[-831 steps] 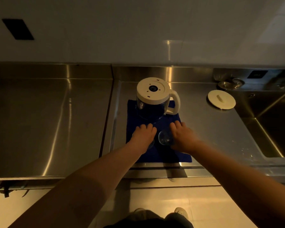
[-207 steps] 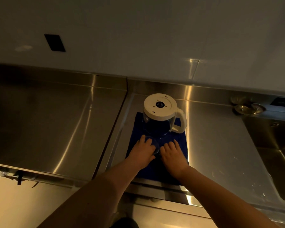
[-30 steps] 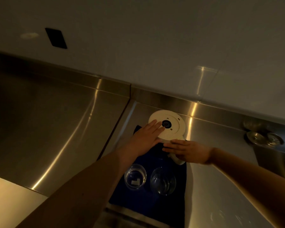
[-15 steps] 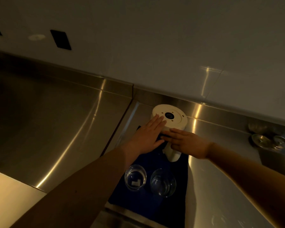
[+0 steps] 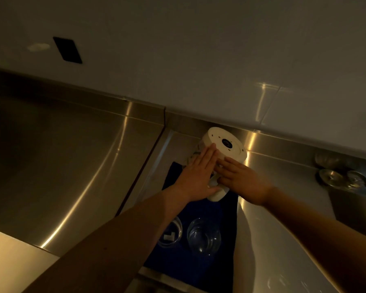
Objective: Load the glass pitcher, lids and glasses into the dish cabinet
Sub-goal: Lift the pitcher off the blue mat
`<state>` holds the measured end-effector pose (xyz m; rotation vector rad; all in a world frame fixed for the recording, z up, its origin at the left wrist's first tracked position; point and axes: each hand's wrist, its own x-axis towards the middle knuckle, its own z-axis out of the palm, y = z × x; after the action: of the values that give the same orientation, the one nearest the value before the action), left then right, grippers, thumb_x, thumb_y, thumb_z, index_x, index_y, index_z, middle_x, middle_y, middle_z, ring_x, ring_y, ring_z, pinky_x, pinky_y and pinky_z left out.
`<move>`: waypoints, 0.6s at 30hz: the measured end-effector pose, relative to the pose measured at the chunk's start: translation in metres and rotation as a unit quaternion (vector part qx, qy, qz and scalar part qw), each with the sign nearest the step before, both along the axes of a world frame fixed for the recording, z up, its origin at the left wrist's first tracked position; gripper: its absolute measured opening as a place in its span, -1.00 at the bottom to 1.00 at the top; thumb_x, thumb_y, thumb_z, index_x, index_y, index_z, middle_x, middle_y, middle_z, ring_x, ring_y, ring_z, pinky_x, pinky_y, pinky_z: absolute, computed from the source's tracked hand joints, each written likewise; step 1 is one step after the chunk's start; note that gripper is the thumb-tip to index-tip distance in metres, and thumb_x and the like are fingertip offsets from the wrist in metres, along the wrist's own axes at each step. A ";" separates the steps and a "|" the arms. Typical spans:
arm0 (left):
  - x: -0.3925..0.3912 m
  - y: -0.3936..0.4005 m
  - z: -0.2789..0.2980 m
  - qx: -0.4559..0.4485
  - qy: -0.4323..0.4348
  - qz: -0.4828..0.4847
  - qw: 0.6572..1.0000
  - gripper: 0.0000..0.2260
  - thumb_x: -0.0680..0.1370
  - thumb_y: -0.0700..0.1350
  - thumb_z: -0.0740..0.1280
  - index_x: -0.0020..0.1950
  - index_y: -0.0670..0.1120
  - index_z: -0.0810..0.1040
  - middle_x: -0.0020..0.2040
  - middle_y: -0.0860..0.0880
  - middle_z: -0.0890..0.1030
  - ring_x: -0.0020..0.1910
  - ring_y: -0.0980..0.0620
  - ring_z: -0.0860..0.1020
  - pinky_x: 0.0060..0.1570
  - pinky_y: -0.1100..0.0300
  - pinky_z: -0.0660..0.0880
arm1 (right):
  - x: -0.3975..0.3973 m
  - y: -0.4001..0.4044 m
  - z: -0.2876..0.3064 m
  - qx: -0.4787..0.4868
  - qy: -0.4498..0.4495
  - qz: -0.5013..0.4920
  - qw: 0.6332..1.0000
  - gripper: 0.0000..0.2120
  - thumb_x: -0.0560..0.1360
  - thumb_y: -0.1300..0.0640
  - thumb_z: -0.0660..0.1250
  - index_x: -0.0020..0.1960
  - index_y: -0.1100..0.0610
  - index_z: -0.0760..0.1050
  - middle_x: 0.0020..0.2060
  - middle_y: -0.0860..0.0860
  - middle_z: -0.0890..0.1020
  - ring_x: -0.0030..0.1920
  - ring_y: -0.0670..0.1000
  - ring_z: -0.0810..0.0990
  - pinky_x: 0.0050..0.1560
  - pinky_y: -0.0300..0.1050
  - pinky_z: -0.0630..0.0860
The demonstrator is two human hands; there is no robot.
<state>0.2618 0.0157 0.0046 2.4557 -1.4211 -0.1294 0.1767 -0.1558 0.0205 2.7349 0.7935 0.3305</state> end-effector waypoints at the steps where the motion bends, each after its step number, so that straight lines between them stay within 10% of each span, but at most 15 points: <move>1: 0.000 -0.002 0.000 -0.001 -0.002 -0.001 1.000 -0.11 0.52 0.23 0.25 0.52 -0.13 -0.28 0.52 -0.05 -0.33 0.50 0.01 -0.30 0.50 -0.01 -0.13 | -0.001 -0.001 -0.001 0.009 0.001 -0.005 1.000 -0.57 0.14 0.21 0.60 -0.01 0.09 0.63 0.26 0.14 0.52 0.32 0.19 0.41 0.29 0.22 0.27; 18: -0.012 -0.025 -0.023 0.069 0.042 0.005 0.997 -0.18 0.56 0.13 0.25 0.54 -0.13 -0.24 0.52 -0.10 -0.32 0.51 -0.04 -0.27 0.47 0.06 -0.14 | -0.018 -0.020 -0.004 0.124 0.035 -0.165 0.978 -0.51 0.30 0.22 0.51 0.21 0.12 0.53 0.38 0.17 0.36 0.42 0.23 0.18 0.37 0.22 0.09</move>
<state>0.2496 -0.0097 -0.0185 2.5333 -1.4081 -0.3349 0.1588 -0.1757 0.0163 3.0603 0.3170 0.2783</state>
